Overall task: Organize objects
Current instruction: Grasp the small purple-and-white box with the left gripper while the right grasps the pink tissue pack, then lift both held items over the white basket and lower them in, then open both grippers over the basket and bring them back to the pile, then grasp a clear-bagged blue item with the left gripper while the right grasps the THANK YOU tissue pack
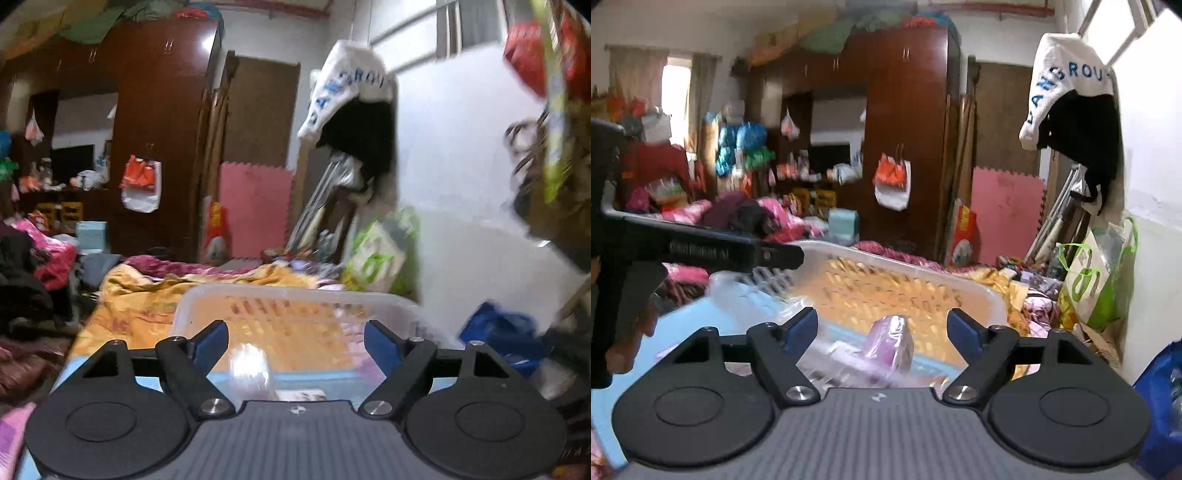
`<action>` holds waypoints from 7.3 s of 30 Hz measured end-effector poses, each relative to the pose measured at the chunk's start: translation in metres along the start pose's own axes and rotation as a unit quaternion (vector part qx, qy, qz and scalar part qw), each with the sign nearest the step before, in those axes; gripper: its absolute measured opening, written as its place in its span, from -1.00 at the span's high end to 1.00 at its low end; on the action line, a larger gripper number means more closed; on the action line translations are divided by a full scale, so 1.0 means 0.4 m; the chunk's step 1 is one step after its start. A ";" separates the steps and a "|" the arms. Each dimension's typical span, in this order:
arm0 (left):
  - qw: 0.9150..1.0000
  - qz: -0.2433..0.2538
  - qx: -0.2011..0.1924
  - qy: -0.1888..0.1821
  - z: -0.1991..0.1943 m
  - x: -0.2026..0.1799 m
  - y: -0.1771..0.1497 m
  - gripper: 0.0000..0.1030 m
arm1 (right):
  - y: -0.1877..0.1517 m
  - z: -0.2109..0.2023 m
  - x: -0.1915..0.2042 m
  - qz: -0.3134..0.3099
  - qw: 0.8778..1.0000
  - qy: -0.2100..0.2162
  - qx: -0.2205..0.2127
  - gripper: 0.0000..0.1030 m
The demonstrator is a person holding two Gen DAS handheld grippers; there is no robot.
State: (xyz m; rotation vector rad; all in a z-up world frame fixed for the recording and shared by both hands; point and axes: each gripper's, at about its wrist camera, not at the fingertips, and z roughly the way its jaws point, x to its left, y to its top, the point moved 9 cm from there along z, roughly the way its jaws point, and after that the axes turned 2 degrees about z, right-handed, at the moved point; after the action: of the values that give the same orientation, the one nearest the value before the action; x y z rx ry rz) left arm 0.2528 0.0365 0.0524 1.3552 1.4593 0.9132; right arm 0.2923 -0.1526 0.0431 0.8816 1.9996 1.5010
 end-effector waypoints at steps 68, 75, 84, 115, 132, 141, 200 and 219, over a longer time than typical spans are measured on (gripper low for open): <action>0.999 -0.014 -0.004 0.039 -0.204 0.162 -0.279 0.14 | -0.232 -0.123 0.084 0.037 0.998 0.051 -0.007 -0.41; 1.000 0.009 -0.004 0.008 -0.213 0.095 -0.288 0.14 | -0.226 -0.130 0.068 0.042 0.998 0.041 -0.015 -0.41; 0.997 0.020 -0.058 -0.041 -0.257 0.013 -0.113 0.14 | -0.035 -0.156 0.044 0.040 0.996 0.041 -0.074 -0.41; 0.998 0.025 -0.001 -0.049 -0.173 -0.044 -0.141 -0.70 | -0.112 -0.070 -0.012 0.084 0.996 0.029 -0.012 -1.00; 0.994 0.075 0.068 -0.039 -0.183 -0.039 -0.386 -0.70 | -0.277 -0.101 0.093 0.085 0.993 0.081 0.012 -0.92; 0.991 0.098 0.077 -0.046 -0.181 -0.061 -0.422 -0.68 | -0.318 -0.084 0.126 0.073 0.989 0.121 0.042 -0.40; 0.987 0.114 0.080 -0.078 -0.127 -0.135 -0.444 -0.36 | -0.376 -0.148 0.080 0.015 0.995 0.072 0.066 -0.16; 0.986 0.135 0.027 -0.096 -0.192 -0.128 -0.439 0.26 | -0.329 -0.179 0.073 0.034 0.997 0.068 0.034 -0.15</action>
State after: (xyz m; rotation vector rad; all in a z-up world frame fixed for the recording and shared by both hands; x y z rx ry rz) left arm 0.1238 -0.0303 -0.0826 1.6621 1.1792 0.8899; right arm 0.1948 -0.2022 -0.0634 0.9039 2.1501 1.5768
